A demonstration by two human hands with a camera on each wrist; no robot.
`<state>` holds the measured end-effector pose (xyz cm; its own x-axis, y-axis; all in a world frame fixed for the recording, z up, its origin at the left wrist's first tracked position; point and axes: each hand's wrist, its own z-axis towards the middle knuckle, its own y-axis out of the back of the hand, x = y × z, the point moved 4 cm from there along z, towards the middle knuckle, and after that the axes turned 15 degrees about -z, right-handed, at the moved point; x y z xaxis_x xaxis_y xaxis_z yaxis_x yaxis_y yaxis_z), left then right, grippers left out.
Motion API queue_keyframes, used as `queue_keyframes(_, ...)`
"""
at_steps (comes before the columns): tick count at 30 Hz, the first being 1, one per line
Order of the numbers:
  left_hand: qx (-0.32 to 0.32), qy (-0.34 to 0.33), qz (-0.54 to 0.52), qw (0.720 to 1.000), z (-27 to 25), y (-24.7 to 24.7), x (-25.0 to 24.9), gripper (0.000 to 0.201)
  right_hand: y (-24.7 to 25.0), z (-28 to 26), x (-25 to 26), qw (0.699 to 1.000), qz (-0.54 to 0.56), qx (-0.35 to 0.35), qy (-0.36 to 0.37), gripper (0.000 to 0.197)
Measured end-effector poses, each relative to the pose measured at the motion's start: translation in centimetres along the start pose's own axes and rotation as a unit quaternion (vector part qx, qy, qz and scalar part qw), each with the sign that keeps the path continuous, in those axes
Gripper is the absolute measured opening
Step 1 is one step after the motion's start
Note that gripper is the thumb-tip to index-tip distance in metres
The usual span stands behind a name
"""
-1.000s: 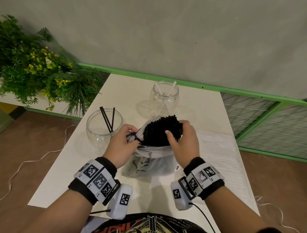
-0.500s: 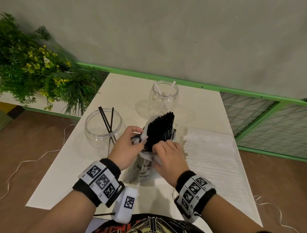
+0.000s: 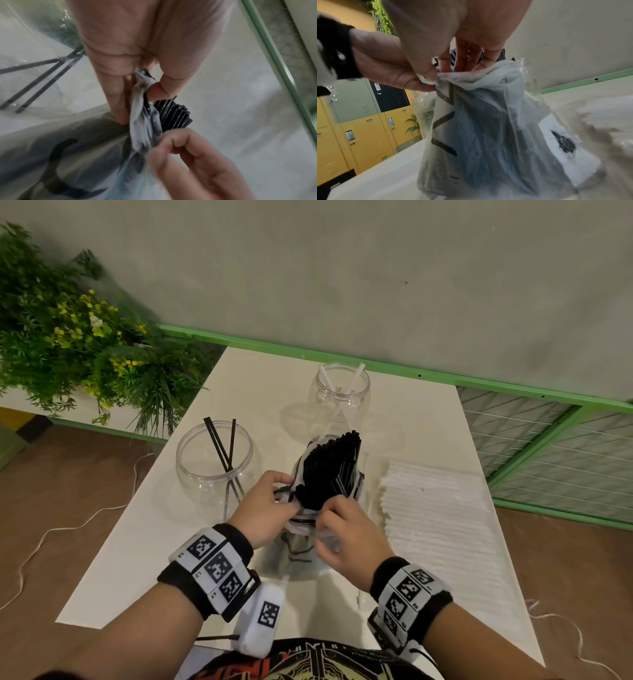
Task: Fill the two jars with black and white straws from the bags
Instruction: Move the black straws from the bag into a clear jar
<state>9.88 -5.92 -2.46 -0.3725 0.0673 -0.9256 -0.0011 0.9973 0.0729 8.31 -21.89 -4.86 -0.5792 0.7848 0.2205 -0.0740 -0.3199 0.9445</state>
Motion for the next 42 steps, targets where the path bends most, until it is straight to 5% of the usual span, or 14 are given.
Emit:
queue_keyframes(5,0.006,0.010,-0.029,1.000,0.4,-0.1,0.3,0.035,0.9,-0.3,-0.7,0.985,0.127,-0.025,-0.115,0.021)
queue_keyframes(9,0.045,-0.009,-0.022,0.999,0.6,-0.3,0.2,0.025,0.9,0.1,-0.7,0.972,0.142,-0.014,-0.186,0.047)
queue_keyframes(12,0.069,-0.007,-0.014,0.997,0.4,-0.5,0.3,0.012,1.0,0.4,-0.4,0.969,0.137,0.011,-0.206,0.054)
queue_keyframes(22,0.104,0.024,-0.104,0.989,-0.3,-1.7,0.7,0.021,0.7,0.5,-0.5,0.971,0.088,0.062,-0.214,0.063)
queue_keyframes(27,0.100,-0.033,-0.064,0.992,-0.1,-2.0,0.3,0.019,0.1,0.5,-0.9,0.972,0.055,0.077,-0.215,0.034)
queue_keyframes(30,0.086,-0.061,-0.042,0.994,-0.1,-1.7,-0.1,0.011,-0.2,0.5,-1.4,0.967,0.115,0.070,-0.216,0.024)
queue_keyframes(34,0.104,0.005,-0.091,0.990,-0.2,-1.6,0.6,0.027,0.3,0.4,-1.3,0.952,0.208,0.081,-0.207,0.020)
queue_keyframes(38,0.109,-0.010,-0.113,0.988,-0.4,-1.7,0.6,0.033,0.9,0.4,-1.6,0.942,0.240,0.111,-0.209,0.023)
queue_keyframes(42,0.097,-0.037,-0.147,0.984,-0.2,-1.9,0.4,0.042,2.1,0.9,-1.6,0.899,0.375,0.076,-0.214,0.005)
